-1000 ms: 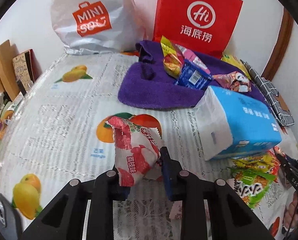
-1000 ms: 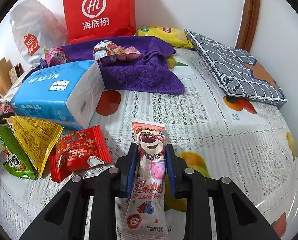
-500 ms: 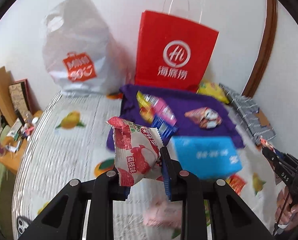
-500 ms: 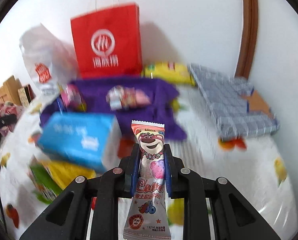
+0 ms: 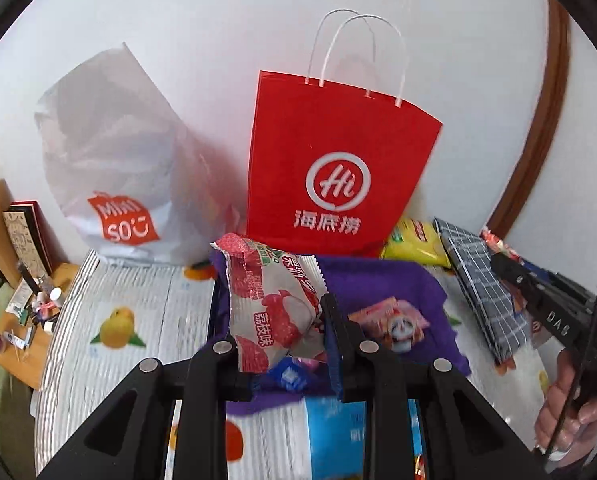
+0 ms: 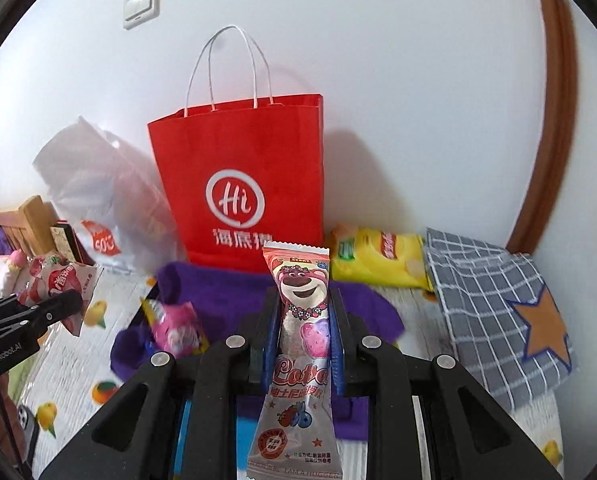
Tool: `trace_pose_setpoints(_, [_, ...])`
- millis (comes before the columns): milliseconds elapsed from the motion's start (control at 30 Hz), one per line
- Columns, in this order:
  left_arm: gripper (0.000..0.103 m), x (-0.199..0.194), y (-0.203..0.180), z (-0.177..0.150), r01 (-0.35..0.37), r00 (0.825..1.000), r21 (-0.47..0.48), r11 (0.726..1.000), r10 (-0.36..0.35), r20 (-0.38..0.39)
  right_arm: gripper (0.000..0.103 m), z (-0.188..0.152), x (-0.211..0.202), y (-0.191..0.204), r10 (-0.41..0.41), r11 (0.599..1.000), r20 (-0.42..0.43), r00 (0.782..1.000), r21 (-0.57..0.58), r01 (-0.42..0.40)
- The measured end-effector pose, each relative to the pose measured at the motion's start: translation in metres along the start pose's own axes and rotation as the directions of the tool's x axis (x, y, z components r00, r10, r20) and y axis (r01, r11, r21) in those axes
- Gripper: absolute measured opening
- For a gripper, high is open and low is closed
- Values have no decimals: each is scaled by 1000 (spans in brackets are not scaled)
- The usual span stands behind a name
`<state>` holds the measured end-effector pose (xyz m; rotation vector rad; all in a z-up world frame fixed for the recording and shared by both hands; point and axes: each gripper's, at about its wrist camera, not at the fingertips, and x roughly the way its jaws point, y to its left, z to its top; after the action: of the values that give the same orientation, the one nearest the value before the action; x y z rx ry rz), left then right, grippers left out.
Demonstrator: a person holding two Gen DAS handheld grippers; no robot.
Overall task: Organize snacks
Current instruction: 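Carry the Lotso bar with the right tool while the left tool carries the strawberry bag over the towel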
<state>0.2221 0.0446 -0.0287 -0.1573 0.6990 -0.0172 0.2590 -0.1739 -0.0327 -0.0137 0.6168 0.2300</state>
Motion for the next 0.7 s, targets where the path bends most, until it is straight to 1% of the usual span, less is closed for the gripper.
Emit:
trace_pose_setpoints(67, [24,12,0,11,-11,1000,-10,1000,11,-14,22,6,16,-2,10,1000,-16,1000,5,-9])
trace_pose_setpoints(233, [24,42,-3,35,4,999,-26,1000,-5,-32,22,14,49,-10,-6,1000,-37,999,7,6])
trace_pose_setpoints(333, [25,57,-7,47,16,999,-21,1000,-17,-33,22,12,66,-21,-6,1000,-57,998,23,7])
trace_pose_setpoints(400, [25,69,-9,48,13,999,-7,1000,-13,-42,22,9,82,-28,-22,999,-104,994,23,24])
trace_pose_setpoints(467, [25,80,-4,44,-5,999,-23,1000,4,-52,22,2,93,-34,-48,999,-133,990,-2,48])
trace_pose_setpoints(500, [24,88,-3,42,-21,996,-11,1000,20,-84,22,0,97,-36,-55,998,-147,988,-11,54])
trace_pose_setpoints(567, [24,96,2,40,-24,993,-5,1000,24,-114,22,-3,106,-44,-60,998,-193,979,-5,60])
trace_pose_setpoints(633, [24,100,10,41,-30,991,-28,999,26,-133,23,-7,113,-50,-36,999,-226,973,9,39])
trace_pose_setpoints(700, [24,101,17,43,-32,990,-50,998,25,-136,23,-13,124,-51,-11,1000,-280,960,-16,6])
